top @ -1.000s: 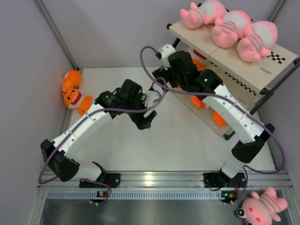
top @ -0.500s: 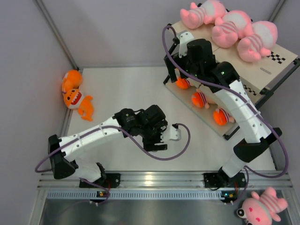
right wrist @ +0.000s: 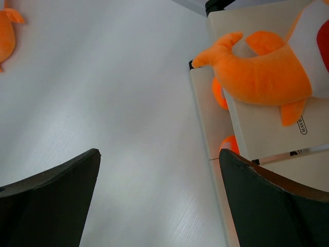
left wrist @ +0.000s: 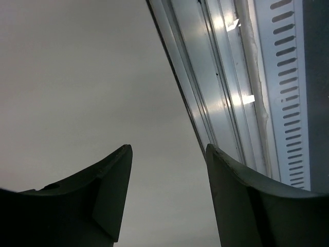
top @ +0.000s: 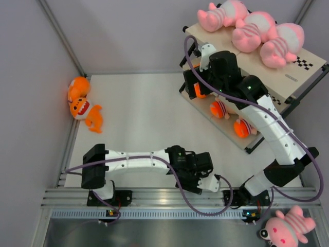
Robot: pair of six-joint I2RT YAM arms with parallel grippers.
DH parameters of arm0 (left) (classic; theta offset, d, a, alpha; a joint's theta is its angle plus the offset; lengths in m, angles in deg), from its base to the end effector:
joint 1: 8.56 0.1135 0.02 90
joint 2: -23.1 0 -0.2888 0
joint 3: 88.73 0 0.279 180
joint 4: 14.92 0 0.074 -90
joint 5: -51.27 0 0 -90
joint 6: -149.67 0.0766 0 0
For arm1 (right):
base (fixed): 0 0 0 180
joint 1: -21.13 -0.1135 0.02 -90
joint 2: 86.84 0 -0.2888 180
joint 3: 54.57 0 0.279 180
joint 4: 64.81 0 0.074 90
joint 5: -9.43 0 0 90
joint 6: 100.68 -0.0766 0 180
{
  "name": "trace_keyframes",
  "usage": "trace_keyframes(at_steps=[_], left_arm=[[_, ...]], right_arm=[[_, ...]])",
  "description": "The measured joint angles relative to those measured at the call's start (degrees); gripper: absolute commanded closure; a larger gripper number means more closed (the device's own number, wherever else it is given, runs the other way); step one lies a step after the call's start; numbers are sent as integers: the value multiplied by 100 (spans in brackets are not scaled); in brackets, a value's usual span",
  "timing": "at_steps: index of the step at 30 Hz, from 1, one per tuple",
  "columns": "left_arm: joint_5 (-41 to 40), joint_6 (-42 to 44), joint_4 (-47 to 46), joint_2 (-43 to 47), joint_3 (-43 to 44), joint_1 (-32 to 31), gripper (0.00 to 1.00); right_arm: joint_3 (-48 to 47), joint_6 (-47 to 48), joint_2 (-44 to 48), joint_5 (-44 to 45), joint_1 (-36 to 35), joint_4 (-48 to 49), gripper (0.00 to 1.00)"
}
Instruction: Place and organize the stuffed toys onto the shelf
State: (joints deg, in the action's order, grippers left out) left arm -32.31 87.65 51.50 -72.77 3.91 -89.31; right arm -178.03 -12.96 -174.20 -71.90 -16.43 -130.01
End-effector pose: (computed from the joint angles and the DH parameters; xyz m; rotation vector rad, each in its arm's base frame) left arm 0.0527 -0.3767 0.2443 2.3327 1.6369 -0.3705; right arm 0.2948 0.2121 0.4936 -0.5423 2.0116 0.2685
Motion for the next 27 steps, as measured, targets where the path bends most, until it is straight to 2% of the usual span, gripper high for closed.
trace_keyframes(at_steps=[7, 11, 17, 22, 27], left_arm=[[-225, -20, -387, -863, 323, -815, 37], [-356, -39, -507, -1366, 894, -1241, 37], [-417, -85, -809, -1989, 1895, -1460, 36], [-455, 63, -942, -2153, 2208, -1502, 36], [-413, 170, -925, -2570, 2754, -1849, 35]], right_arm=[[7, -42, 192, -354, 15, 0, 1], [7, -48, 232, -566, 15, -2, 1], [7, -92, 293, -734, 15, -31, 1], [4, -173, 352, -935, 20, -79, 1], [9, -181, 411, -1058, 20, -107, 1]])
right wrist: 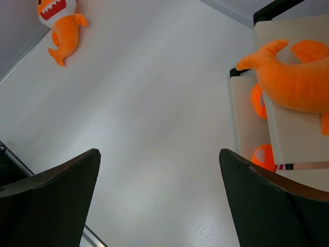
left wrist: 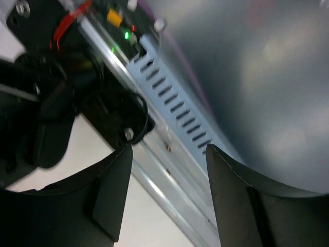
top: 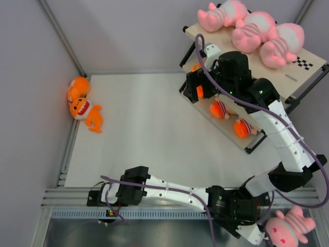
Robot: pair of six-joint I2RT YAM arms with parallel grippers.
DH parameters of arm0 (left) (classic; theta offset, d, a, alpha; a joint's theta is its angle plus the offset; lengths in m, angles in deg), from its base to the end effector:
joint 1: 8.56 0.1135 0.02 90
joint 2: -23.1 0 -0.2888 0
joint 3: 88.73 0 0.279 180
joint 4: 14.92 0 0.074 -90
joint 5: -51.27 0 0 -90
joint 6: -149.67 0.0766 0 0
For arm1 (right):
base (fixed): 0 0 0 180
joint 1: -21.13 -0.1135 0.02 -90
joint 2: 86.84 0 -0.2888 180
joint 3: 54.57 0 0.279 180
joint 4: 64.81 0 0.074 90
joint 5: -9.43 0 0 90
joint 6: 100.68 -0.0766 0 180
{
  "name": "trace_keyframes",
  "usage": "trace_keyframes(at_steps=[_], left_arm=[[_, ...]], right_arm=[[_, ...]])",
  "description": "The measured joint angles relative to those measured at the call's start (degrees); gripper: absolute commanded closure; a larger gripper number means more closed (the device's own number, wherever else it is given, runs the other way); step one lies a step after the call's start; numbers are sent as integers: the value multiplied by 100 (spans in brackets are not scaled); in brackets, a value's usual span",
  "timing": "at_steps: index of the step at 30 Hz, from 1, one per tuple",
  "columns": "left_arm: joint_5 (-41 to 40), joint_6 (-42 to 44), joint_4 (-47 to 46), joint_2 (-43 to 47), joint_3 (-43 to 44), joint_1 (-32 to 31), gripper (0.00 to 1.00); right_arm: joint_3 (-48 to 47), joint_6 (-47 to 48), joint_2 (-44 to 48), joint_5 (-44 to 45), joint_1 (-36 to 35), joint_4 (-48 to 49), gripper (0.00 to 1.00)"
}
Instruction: Place and organize the stuffed toys onto the shelf
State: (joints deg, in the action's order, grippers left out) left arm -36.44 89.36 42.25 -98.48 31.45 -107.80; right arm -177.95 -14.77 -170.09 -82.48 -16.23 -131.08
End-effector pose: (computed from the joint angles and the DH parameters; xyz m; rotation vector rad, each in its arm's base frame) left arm -0.0879 -0.5213 0.2243 2.4192 1.1390 -0.4730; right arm 0.2644 0.2050 0.5138 -0.6107 1.9692 0.4868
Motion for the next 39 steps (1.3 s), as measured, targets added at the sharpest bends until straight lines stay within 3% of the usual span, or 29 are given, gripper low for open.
trace_keyframes(at_steps=[9, 19, 39], left_arm=[[20, -85, -321, -1019, 1510, -254, 35], [-4, -116, -973, -1941, 2653, -426, 26], [-323, -229, -2503, -3147, 3508, -448, 19]], right_arm=[[76, -28, 306, -238, 0, 20, 1], [332, -66, 531, -319, 0, 28, 1], [927, -46, 949, -363, 0, 17, 1]])
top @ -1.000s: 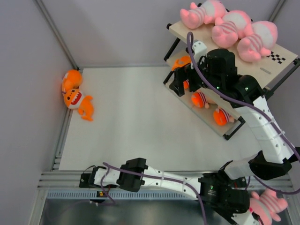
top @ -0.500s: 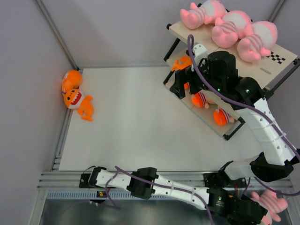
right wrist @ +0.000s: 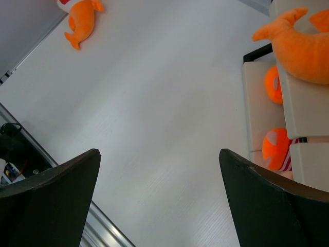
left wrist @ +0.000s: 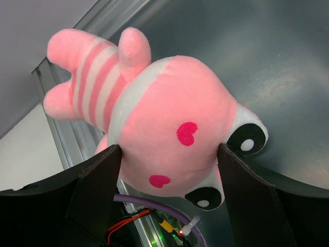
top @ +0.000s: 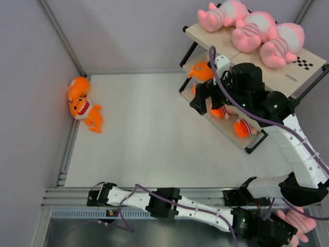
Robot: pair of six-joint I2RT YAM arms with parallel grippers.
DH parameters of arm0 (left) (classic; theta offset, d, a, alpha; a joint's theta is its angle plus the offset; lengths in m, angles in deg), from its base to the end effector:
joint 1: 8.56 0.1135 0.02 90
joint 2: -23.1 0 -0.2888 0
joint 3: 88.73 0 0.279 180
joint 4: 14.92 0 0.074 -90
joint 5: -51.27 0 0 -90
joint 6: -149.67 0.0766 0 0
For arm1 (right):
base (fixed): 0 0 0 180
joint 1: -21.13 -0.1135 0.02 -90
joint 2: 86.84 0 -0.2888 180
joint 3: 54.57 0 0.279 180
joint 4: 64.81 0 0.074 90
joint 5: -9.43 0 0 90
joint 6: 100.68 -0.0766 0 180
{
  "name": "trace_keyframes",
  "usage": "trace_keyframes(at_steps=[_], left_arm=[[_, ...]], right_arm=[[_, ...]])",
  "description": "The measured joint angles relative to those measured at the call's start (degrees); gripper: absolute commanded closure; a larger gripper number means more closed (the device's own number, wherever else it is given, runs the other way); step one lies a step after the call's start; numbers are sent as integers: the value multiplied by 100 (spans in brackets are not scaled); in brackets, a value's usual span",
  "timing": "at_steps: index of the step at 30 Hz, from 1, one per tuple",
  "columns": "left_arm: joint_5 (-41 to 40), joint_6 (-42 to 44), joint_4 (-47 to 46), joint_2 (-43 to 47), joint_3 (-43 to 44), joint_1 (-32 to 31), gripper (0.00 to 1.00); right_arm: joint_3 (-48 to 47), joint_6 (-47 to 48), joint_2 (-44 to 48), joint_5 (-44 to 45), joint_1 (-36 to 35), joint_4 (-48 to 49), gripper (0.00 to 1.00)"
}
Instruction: Place and organize the stuffed toys onto the shelf
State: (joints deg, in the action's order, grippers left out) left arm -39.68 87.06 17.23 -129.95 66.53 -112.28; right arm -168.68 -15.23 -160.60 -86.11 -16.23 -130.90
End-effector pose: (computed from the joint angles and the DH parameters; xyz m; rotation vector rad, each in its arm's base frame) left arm -0.1616 -0.6674 0.1800 1.9914 0.9168 -0.7688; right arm 0.2238 0.1802 0.5062 -0.6426 1.9607 0.5564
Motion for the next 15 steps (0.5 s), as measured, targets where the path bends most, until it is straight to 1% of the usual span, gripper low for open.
trace_keyframes(at_steps=[1, 2, 5, 6, 8, 12, 15], left_arm=[[-11, 17, -39, -28, 0, 9, 20], [-24, 22, -46, -48, 0, 15, 31], [-76, -42, -118, -55, -17, 33, 51], [-101, -59, -168, -55, -44, 39, 66], [-127, -74, -208, -55, -101, 52, 100], [-146, -15, -343, -13, -323, 61, 100], [-127, 149, -409, 256, -807, 59, 100]], right_arm=[[20, 2, 39, 0, 0, -9, 1], [46, 2, 76, -2, 0, 7, 1], [87, 4, 166, -4, 0, -2, 1], [101, 7, 184, -4, 0, 9, 1], [179, 11, 240, -2, 0, 24, 1], [278, 50, 308, 7, 0, 4, 1], [269, 85, 367, 15, 0, 0, 1]])
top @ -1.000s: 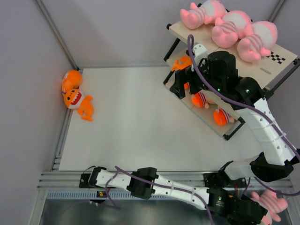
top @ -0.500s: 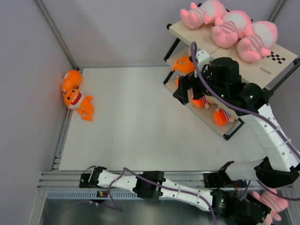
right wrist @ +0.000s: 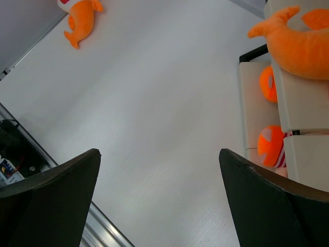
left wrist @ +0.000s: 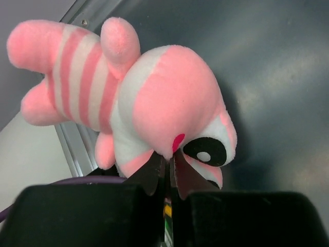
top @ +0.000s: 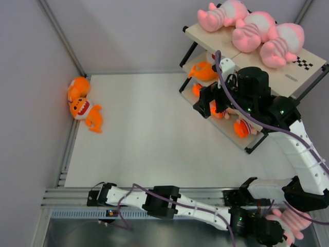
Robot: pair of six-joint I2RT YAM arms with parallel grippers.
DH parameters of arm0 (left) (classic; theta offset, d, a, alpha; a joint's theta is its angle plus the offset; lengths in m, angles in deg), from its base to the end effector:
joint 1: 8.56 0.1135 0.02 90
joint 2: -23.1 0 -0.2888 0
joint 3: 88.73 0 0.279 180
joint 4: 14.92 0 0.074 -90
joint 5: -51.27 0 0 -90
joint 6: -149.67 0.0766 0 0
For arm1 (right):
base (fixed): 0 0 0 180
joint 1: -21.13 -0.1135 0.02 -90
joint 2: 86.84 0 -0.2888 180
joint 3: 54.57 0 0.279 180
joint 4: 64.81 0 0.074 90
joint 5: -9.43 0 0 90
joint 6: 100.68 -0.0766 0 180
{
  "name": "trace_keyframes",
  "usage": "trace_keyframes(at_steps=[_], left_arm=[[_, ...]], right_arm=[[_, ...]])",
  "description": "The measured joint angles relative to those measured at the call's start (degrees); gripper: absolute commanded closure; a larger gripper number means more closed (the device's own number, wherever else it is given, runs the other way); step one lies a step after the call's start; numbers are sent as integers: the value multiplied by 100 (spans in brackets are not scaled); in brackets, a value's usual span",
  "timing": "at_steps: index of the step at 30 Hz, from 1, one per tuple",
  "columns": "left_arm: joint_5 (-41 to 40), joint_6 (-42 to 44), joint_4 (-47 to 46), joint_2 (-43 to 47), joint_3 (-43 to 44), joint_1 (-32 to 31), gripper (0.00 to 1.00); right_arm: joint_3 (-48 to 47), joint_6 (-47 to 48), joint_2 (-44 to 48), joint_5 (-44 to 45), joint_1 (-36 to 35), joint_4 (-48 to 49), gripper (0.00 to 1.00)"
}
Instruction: Place and organize the stuffed toys onto the shelf
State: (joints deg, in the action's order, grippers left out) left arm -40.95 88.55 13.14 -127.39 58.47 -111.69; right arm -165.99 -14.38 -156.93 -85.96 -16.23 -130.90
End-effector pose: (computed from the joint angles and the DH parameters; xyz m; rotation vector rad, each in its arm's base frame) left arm -0.1512 -0.6614 0.1614 2.0043 0.9184 -0.7134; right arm 0.2083 0.1681 0.5064 -0.6505 1.9379 0.5487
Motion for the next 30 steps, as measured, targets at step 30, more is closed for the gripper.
trace_keyframes(at_steps=[30], left_arm=[[-994, 2022, 2039, 6026, -6690, 1869, 100]], right_arm=[[-428, 382, -232, -223, 0, -184, 1]])
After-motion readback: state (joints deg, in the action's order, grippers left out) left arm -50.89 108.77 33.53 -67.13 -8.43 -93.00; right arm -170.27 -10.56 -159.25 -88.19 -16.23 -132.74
